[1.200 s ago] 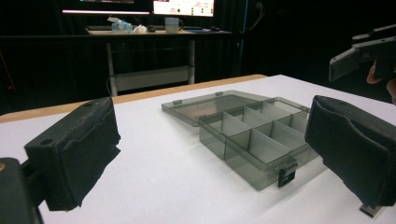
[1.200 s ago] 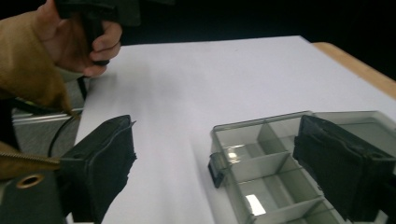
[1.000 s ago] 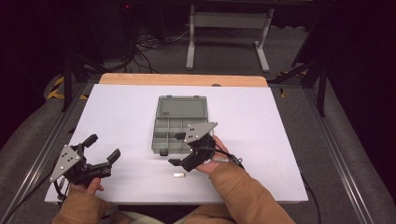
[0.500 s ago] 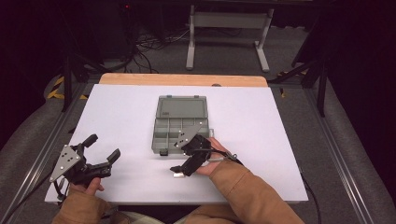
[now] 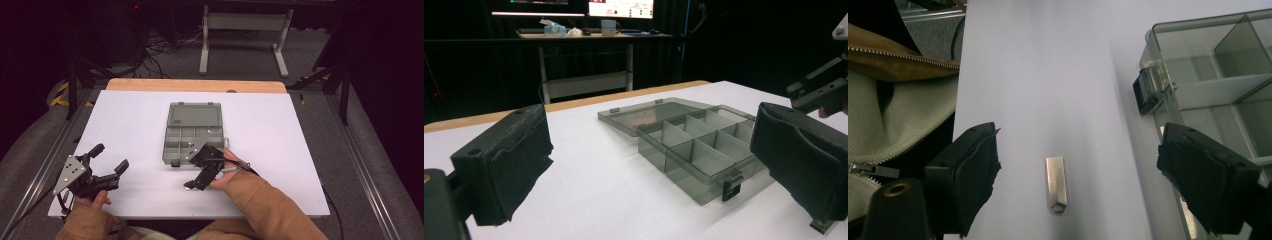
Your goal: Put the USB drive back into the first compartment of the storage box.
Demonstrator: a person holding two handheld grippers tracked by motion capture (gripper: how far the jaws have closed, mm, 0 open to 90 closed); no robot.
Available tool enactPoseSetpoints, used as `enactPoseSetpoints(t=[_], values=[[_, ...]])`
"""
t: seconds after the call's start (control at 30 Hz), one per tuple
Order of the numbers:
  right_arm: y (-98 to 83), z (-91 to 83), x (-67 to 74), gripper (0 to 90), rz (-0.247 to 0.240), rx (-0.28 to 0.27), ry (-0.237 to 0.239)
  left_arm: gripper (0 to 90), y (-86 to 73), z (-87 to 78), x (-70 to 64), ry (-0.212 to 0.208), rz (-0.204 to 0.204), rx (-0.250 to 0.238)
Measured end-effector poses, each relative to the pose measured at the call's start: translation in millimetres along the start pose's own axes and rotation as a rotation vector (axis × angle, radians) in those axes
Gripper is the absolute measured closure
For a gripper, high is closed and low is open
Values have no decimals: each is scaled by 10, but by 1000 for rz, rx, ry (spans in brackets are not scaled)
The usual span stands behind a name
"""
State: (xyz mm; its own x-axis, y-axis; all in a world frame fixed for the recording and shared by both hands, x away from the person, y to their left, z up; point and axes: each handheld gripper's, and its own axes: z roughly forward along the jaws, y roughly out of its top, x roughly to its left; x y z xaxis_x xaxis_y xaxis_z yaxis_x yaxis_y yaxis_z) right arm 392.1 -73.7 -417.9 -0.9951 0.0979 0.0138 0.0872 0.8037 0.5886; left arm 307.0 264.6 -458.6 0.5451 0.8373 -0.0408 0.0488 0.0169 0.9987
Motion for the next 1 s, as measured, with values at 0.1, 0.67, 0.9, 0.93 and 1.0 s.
enactPoseSetpoints(t=[0.1,0.67,0.9,0.93,1.0], values=[[-2,32,4,210,0,27,20,36,-1,1,-1,-1,0,1],[-20,226,55,295,-21,159,41,36,0,0,0,0,0,0],[-42,272,76,342,-34,181,28,36,0,0,1,1,0,-1],[-50,276,81,348,-31,187,25,36,0,0,1,1,0,-1],[-71,290,85,381,-26,195,23,36,0,-1,1,1,0,-1]])
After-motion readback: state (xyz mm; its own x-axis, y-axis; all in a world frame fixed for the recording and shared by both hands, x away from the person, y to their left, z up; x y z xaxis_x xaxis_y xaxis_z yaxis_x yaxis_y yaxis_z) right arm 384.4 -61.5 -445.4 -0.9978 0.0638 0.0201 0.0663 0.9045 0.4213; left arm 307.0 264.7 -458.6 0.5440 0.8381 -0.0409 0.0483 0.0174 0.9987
